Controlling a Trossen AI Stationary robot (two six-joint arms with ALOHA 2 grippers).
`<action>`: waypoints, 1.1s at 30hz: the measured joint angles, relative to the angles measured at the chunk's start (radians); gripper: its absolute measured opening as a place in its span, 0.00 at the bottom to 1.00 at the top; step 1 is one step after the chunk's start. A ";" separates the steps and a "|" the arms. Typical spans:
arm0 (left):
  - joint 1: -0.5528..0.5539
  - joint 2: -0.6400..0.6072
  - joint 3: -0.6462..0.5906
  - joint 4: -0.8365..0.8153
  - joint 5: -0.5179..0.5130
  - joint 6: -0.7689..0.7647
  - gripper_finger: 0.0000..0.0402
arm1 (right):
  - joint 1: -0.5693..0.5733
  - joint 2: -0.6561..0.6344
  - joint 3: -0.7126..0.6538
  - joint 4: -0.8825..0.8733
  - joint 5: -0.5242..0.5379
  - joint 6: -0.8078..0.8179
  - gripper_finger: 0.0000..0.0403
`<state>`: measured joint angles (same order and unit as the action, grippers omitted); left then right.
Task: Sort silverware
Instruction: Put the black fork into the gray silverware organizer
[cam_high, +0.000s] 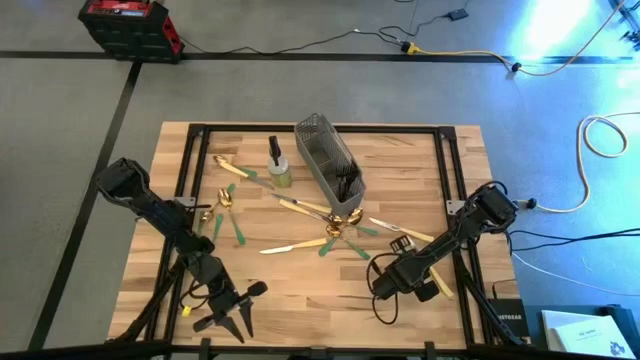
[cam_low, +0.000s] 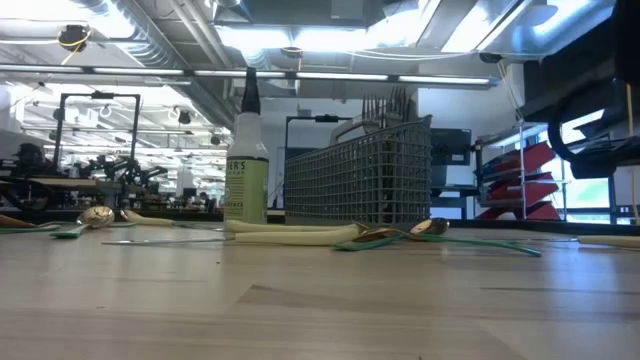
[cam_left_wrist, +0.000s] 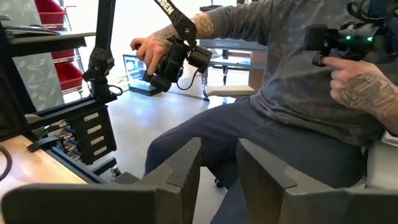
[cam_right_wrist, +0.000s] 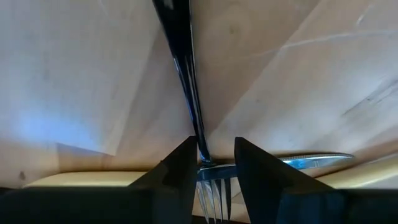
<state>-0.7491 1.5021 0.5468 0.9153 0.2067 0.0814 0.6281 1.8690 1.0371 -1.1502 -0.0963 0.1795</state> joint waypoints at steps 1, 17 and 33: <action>0.000 0.000 0.000 0.000 -0.005 0.000 0.22 | 0.000 0.000 -0.004 0.005 0.000 0.000 0.22; 0.000 0.000 0.000 -0.009 -0.010 0.000 0.22 | 0.000 -0.003 -0.019 0.022 -0.020 0.000 0.01; 0.002 0.000 0.000 -0.006 -0.040 0.001 0.22 | 0.000 -0.062 0.063 0.280 0.263 0.183 0.00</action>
<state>-0.7471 1.5021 0.5468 0.9089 0.1665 0.0826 0.6277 1.8067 1.1000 -0.8703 0.1665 0.3624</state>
